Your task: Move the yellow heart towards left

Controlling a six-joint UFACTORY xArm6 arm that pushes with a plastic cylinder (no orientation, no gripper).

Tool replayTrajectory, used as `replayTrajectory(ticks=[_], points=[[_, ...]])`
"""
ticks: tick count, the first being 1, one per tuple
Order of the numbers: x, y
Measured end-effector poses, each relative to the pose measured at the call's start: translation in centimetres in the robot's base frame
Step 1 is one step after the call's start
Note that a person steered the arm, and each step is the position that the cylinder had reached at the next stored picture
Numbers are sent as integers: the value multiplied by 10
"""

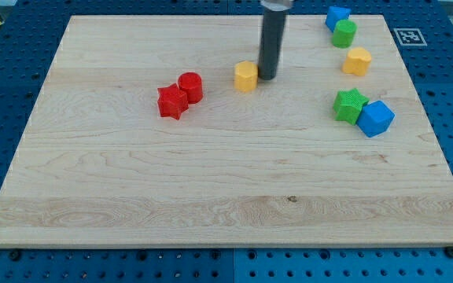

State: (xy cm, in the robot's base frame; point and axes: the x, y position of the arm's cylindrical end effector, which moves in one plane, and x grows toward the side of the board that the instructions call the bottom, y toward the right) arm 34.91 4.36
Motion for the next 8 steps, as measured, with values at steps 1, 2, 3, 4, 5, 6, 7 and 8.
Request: replayTrajectory(ticks=[1,2,3,4,5,6,7,8], points=[[0,-35],[0,-51],[-8,-3],[-4,61],[5,133],[26,219],[-3,294],[-35,291]])
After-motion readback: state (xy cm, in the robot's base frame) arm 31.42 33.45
